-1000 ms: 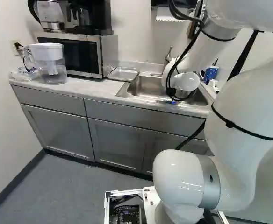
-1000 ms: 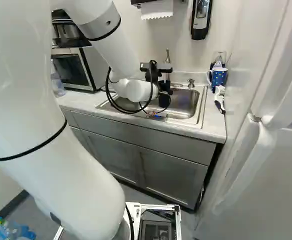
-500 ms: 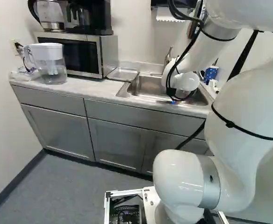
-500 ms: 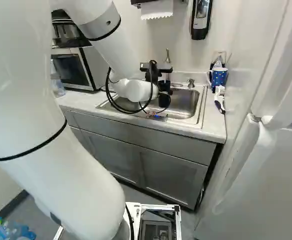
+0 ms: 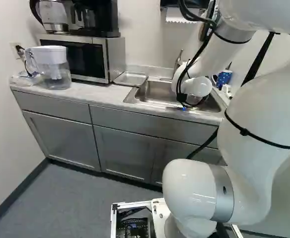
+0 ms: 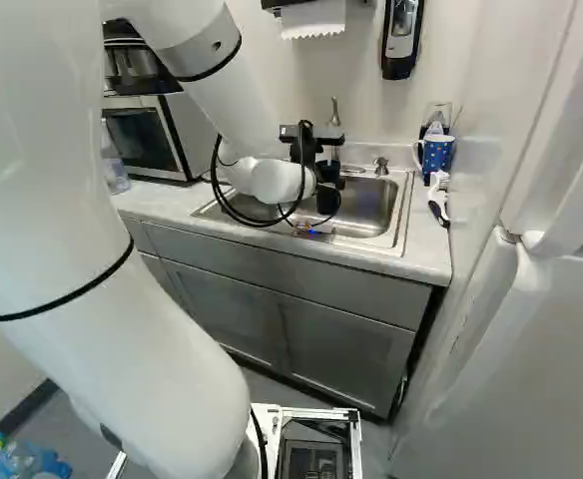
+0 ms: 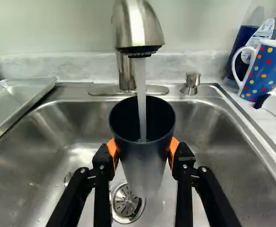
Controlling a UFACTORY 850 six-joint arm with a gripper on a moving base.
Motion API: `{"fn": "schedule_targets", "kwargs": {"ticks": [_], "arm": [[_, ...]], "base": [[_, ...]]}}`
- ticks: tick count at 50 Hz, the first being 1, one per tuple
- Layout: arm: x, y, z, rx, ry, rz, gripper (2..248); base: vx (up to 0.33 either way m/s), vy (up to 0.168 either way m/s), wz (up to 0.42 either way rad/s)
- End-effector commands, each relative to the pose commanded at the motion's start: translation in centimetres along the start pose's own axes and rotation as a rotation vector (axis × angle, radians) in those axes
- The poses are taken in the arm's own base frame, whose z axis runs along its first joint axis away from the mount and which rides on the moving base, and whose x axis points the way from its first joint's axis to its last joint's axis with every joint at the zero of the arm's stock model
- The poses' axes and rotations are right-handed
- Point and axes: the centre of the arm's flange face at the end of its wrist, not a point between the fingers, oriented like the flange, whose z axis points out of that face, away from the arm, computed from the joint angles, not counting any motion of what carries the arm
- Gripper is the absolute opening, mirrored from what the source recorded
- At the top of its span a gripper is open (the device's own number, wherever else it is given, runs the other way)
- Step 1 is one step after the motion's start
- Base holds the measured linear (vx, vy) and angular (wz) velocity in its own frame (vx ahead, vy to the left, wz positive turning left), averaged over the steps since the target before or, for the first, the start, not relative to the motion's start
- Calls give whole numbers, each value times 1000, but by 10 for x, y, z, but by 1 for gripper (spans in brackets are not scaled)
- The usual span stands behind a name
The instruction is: Rinse the cup and place it in the tray
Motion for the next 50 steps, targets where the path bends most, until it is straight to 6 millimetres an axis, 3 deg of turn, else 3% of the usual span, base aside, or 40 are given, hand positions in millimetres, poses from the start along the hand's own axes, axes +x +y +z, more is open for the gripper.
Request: {"fn": "schedule_targets", "kwargs": {"ticks": [50], "arm": [[0, 0, 0, 0, 0, 0, 123]], "base": [[0, 0, 0]]}}
